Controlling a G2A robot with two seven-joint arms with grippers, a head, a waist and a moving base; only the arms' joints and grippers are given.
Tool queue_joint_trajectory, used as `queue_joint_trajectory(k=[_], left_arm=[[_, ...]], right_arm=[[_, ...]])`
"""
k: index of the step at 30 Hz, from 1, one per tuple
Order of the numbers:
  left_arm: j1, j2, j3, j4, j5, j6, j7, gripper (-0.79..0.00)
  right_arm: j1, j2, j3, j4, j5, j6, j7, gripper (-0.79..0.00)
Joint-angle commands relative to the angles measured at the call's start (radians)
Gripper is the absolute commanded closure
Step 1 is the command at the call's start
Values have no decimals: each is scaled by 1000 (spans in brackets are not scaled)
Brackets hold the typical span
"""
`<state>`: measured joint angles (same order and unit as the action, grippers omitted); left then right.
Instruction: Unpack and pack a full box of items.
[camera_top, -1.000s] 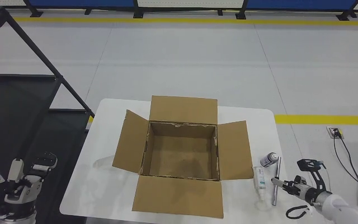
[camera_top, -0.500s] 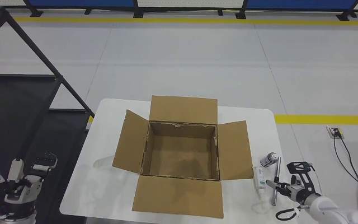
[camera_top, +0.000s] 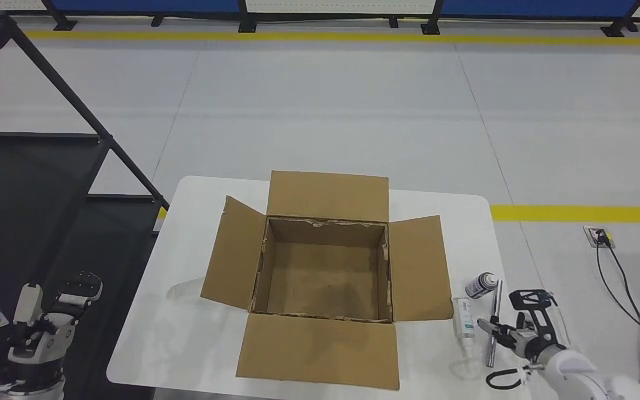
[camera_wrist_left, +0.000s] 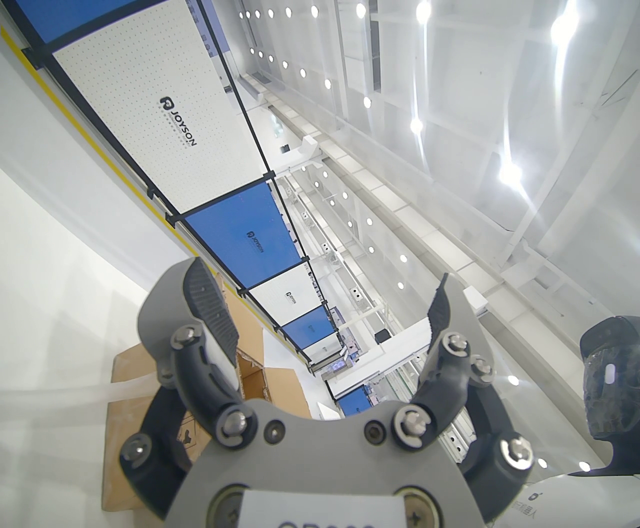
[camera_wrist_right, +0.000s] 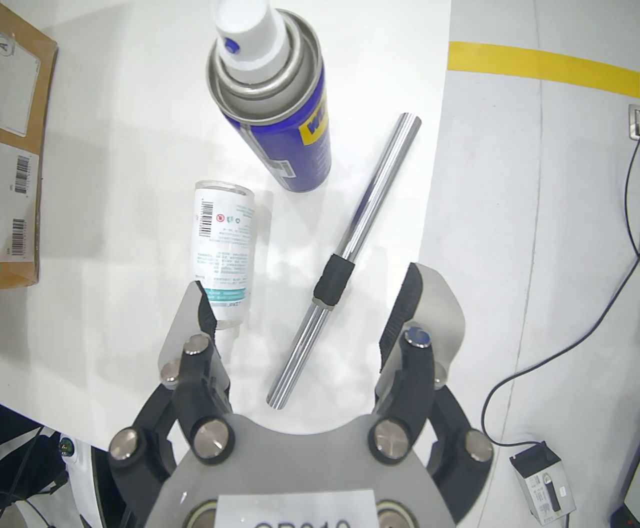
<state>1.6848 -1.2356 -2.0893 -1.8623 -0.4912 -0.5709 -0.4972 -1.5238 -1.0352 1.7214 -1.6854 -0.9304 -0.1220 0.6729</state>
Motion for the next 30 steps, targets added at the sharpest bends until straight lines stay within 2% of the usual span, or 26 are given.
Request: queue_joint_trajectory(k=[1, 3, 6, 17, 30], left_arm=[[0, 0, 0, 0, 0, 0, 0, -785], [0, 0, 0, 0, 0, 0, 0, -785], [0, 0, 0, 0, 0, 0, 0, -785], [0, 0, 0, 0, 0, 0, 0, -785], [0, 0, 0, 0, 0, 0, 0, -785]], right_arm=[[-1, -1, -6, -3, -15, 22, -8, -566], [-3, -2, -10, -2, -28, 35, -12, -517], [3, -3, -23, 6, -48, 55, -5, -526], [70, -9, -74, 72, -64, 96, 13, -480], [98, -14, -90, 103, -89, 141, 10, -422]])
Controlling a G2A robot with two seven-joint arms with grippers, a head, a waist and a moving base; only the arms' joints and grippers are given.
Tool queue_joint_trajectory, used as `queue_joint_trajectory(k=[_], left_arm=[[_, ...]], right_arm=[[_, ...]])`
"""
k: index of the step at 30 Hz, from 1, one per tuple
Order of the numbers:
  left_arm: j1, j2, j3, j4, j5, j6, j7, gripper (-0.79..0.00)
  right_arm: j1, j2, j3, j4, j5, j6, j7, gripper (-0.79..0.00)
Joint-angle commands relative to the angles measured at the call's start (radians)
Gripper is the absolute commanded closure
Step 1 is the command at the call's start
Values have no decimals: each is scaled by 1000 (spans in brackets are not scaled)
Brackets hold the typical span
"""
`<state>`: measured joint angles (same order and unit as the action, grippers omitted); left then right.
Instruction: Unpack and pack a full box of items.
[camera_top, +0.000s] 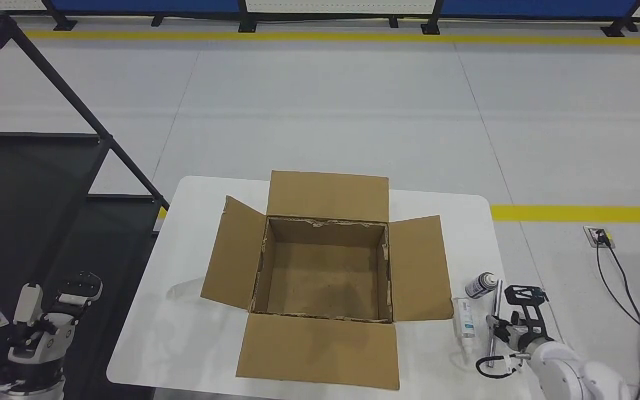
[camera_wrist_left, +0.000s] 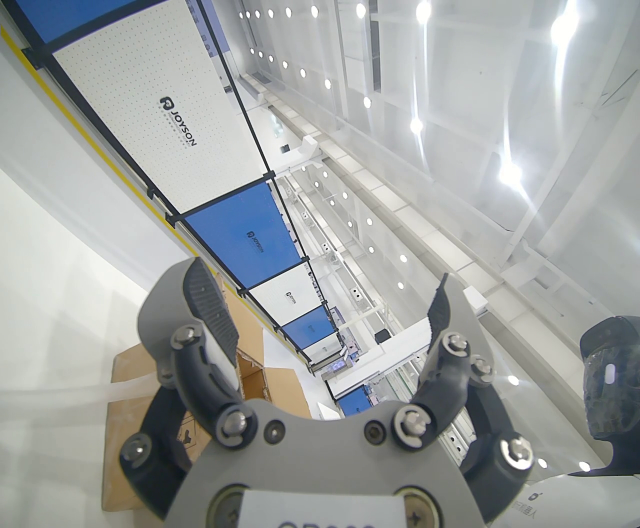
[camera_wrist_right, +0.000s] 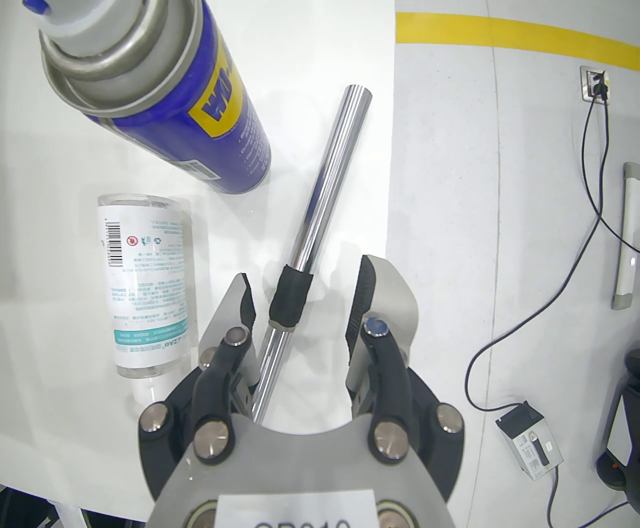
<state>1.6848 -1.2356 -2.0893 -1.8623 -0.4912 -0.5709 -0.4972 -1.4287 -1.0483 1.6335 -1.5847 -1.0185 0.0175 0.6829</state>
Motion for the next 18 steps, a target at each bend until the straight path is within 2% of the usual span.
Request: queue_joint_trajectory(k=[1, 18], left_arm=[[0, 0, 0, 0, 0, 0, 0, -785], [0, 0, 0, 0, 0, 0, 0, -785]], right_arm=[[5, -1, -4, 6, -2, 2, 1, -416], [41, -3, -28, 39, -27, -9, 51, -339]])
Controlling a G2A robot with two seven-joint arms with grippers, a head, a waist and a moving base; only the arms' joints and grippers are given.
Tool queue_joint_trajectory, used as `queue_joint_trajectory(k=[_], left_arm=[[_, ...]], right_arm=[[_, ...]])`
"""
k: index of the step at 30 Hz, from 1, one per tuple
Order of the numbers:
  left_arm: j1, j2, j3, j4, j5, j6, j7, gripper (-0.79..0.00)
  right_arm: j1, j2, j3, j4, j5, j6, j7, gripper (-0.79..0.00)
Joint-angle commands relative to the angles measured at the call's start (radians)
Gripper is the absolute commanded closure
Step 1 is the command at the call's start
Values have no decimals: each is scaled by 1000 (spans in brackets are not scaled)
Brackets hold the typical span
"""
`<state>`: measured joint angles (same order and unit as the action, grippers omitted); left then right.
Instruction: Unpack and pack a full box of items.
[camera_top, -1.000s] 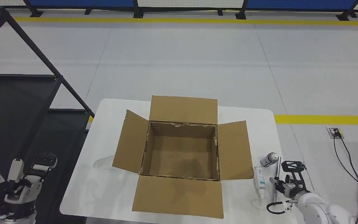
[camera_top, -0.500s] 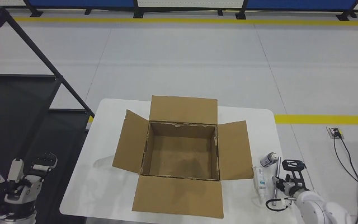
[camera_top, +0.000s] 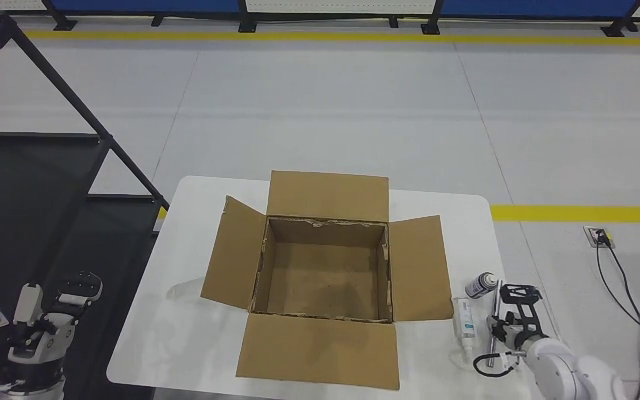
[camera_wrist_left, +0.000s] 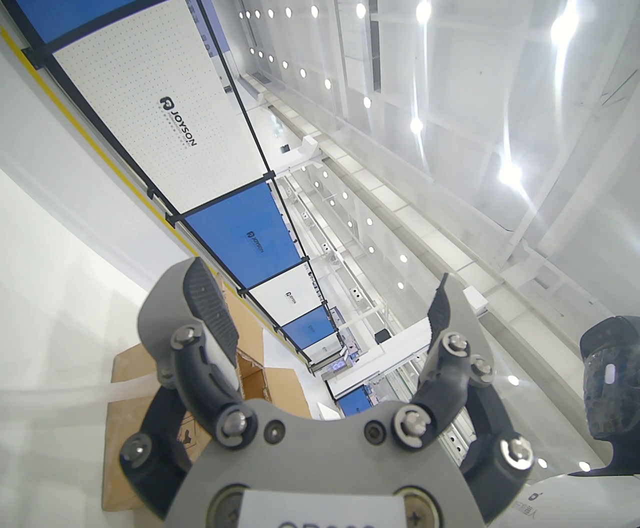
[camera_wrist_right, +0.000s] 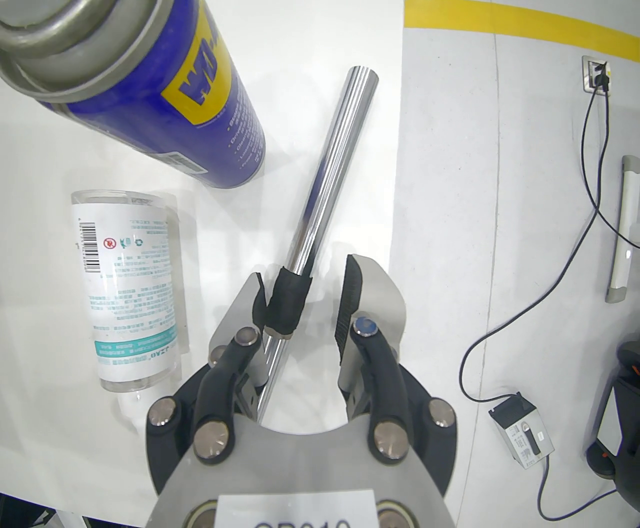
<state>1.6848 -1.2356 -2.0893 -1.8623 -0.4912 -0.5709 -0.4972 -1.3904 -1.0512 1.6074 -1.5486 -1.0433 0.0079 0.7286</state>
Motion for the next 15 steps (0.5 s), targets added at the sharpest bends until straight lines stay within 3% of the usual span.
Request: queue_joint_trajectory(k=[1, 5, 15], left_arm=[[0, 0, 0, 0, 0, 0, 0, -785], [0, 0, 0, 0, 0, 0, 0, -785], [0, 0, 0, 0, 0, 0, 0, -785]], right_arm=[[6, 0, -5, 6, -2, -2, 13, -339], [18, -1, -10, 21, 1, -11, 23, -323], [20, -2, -7, 30, 9, -15, 15, 0]])
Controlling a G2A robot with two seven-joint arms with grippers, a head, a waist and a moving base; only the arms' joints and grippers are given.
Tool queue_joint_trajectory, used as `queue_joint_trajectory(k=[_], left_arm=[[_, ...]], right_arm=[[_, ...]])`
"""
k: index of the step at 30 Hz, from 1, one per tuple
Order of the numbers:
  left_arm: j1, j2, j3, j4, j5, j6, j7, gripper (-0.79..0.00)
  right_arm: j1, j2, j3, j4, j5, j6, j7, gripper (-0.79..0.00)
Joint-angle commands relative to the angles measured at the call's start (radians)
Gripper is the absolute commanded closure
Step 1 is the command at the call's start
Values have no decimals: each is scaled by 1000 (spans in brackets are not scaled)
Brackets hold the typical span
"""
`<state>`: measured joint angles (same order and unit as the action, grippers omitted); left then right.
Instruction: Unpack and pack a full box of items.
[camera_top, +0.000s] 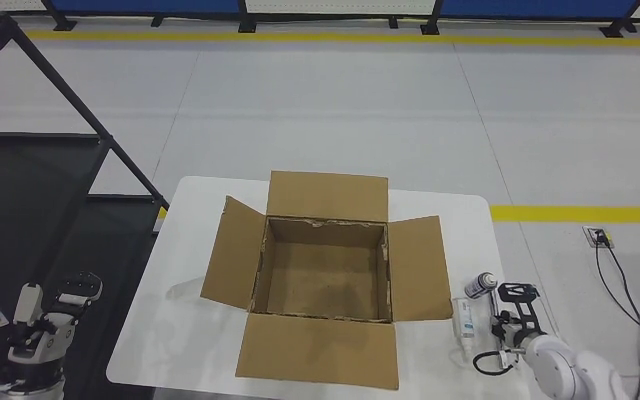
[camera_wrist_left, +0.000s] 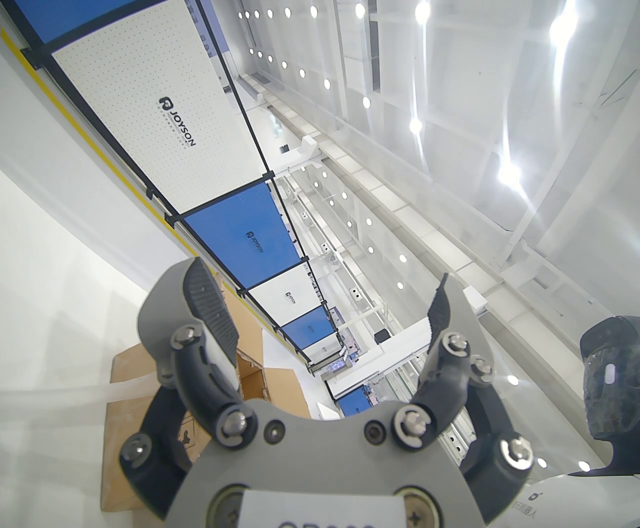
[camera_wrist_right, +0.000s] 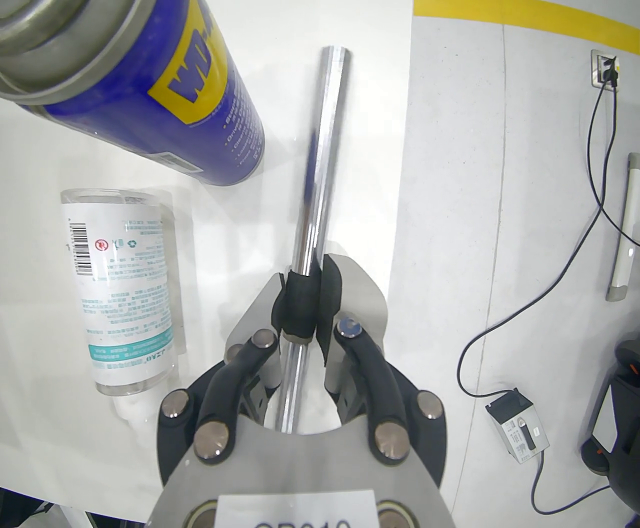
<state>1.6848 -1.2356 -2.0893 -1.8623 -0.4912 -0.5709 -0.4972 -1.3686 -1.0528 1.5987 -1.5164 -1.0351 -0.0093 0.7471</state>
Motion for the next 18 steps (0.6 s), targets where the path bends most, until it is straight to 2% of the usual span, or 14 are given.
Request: queue_joint_trajectory(k=[1, 10, 18], left_arm=[[0, 0, 0, 0, 0, 0, 0, -785], [0, 0, 0, 0, 0, 0, 0, -785], [0, 0, 0, 0, 0, 0, 0, -785]], right_arm=[[-4, 0, 5, -6, 3, 5, -7, 0], [-87, 4, 120, -124, 76, 32, -83, 0], [-247, -1, 297, -424, 214, 31, -200, 0]])
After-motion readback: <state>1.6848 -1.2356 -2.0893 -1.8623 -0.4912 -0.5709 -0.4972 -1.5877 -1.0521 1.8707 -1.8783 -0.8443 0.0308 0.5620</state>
